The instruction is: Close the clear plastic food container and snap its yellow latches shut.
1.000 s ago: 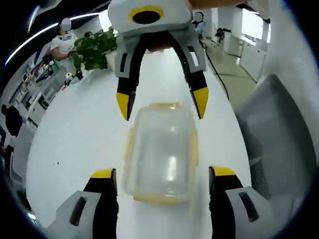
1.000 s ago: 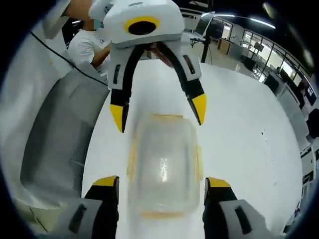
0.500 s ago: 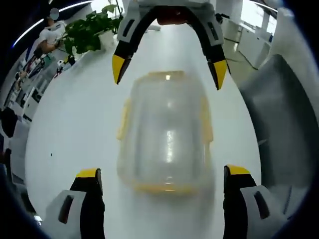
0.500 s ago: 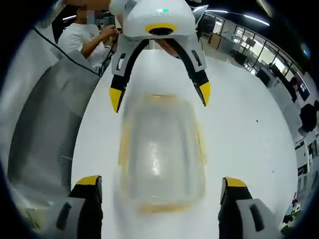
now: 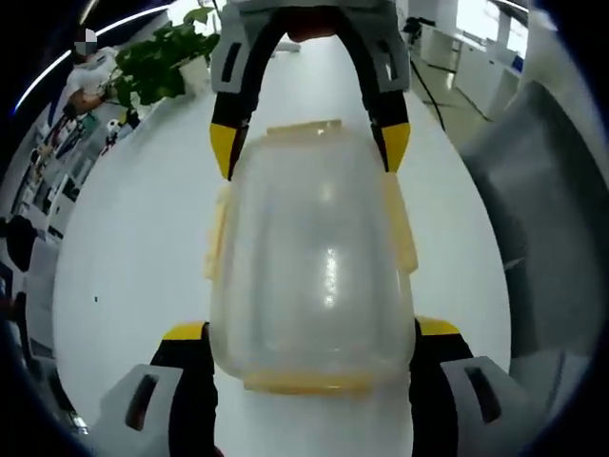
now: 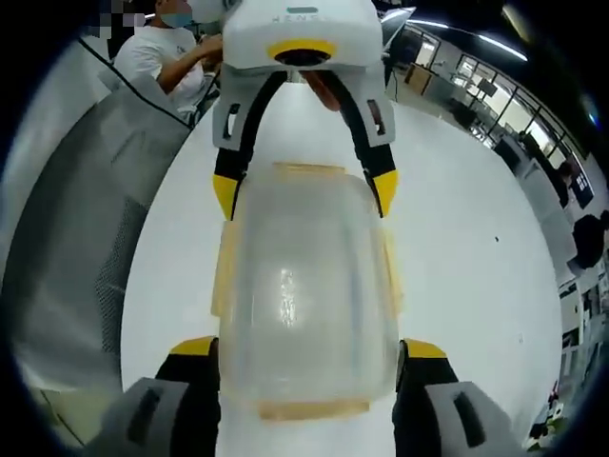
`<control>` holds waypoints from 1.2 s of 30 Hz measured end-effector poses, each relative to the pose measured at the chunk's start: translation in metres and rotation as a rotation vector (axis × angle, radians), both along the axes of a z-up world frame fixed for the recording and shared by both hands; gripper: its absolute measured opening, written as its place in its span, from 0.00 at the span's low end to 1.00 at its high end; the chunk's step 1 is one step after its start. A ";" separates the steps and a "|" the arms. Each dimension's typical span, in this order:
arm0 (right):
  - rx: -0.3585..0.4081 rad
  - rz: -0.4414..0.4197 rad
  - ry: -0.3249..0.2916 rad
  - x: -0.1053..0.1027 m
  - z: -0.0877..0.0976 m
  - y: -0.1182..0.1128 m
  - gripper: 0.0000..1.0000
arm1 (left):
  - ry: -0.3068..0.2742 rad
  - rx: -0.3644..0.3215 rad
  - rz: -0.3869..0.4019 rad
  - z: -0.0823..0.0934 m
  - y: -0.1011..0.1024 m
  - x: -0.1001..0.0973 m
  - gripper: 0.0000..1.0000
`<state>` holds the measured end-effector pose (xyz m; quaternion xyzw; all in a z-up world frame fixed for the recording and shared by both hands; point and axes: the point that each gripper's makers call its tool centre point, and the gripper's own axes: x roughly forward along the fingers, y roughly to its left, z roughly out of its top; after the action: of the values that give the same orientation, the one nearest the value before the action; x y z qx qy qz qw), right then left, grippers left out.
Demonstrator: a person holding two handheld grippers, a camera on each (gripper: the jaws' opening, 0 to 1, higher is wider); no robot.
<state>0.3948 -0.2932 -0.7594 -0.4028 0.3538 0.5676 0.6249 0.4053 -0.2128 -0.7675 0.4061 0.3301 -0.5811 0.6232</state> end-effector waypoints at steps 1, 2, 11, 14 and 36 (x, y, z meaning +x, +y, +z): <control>-0.001 0.003 0.000 -0.001 0.000 0.004 0.74 | 0.000 0.000 0.002 0.000 0.003 0.000 0.82; 0.000 0.005 0.000 -0.001 0.000 0.007 0.74 | 0.000 0.001 0.003 0.000 0.008 -0.001 0.82; 0.000 0.016 0.000 -0.003 -0.001 0.053 0.74 | -0.001 0.007 0.015 -0.001 0.051 -0.003 0.82; 0.012 0.016 -0.003 -0.003 0.000 0.070 0.74 | -0.001 0.014 0.017 -0.002 0.072 -0.004 0.82; -0.021 0.020 -0.005 0.045 -0.002 0.111 0.74 | 0.012 0.035 0.006 -0.006 0.112 0.043 0.83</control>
<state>0.4393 -0.1825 -0.7613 -0.4143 0.3542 0.5688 0.6159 0.4485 -0.1006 -0.7732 0.4122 0.3453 -0.5758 0.6159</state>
